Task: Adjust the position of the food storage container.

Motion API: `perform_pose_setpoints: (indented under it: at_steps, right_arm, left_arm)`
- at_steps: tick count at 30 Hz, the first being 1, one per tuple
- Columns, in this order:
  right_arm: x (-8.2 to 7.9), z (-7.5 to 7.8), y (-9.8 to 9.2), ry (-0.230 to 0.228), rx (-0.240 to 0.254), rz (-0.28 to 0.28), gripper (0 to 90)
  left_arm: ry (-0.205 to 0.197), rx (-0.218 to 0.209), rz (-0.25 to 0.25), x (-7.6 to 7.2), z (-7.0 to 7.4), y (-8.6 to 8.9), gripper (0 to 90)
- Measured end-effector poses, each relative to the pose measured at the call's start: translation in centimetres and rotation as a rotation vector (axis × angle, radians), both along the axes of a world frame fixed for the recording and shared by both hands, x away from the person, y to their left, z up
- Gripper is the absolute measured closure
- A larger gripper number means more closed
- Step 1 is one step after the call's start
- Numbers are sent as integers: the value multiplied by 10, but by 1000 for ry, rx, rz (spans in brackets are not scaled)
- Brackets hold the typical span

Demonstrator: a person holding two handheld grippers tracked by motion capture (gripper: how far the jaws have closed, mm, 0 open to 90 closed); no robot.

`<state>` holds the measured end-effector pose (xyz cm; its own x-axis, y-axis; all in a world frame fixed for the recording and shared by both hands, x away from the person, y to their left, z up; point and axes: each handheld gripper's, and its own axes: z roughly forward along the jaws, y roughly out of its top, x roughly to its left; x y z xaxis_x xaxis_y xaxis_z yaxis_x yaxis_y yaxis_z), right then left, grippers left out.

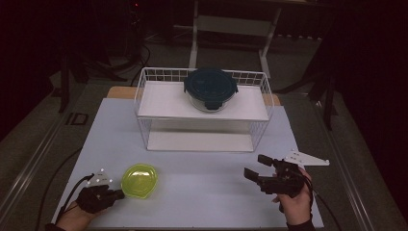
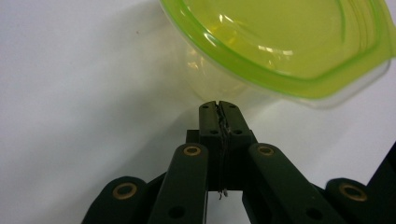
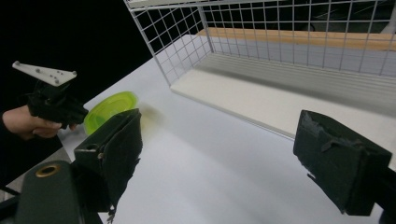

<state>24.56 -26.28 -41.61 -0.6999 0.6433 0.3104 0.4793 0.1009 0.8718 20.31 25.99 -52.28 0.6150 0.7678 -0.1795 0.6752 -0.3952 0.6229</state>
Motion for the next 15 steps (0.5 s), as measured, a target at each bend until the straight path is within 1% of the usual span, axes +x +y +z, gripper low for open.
perform_pose_setpoints:
  at_steps: [2, 3, 5, 7, 9, 10, 11, 13, 15]
  right_arm:
    - [0, 0, -1, 0, 0, -1, 151]
    - [1, 0, -1, 0, -1, -2, 152]
    - [1, 0, 0, 2, 0, -2, 152]
    - [1, 0, 1, 2, -3, 0, 152]
    - [1, 0, 1, 1, -4, -1, 152]
    - [0, 0, 1, 0, -4, -2, 152]
    - [0, 0, 0, 1, -3, -1, 152]
    - [1, 0, 0, 1, -1, -3, 152]
    - [1, 0, -1, 1, 0, -4, 152]
  left_arm:
    - [4, 7, -11, -4, 1, -2, 881]
    - [10, -1, -20, -5, 1, -3, 880]
    - [13, -2, -31, -7, 3, -6, 880]
    - [21, -23, -50, -7, 3, -8, 880]
    - [28, -24, -51, -7, 4, -10, 880]
    - [28, -33, -57, -6, 3, -11, 880]
    - [32, -46, -55, -6, 3, -11, 880]
    - [28, -40, -48, -4, 2, -12, 880]
    - [26, -36, -29, -2, 2, -11, 880]
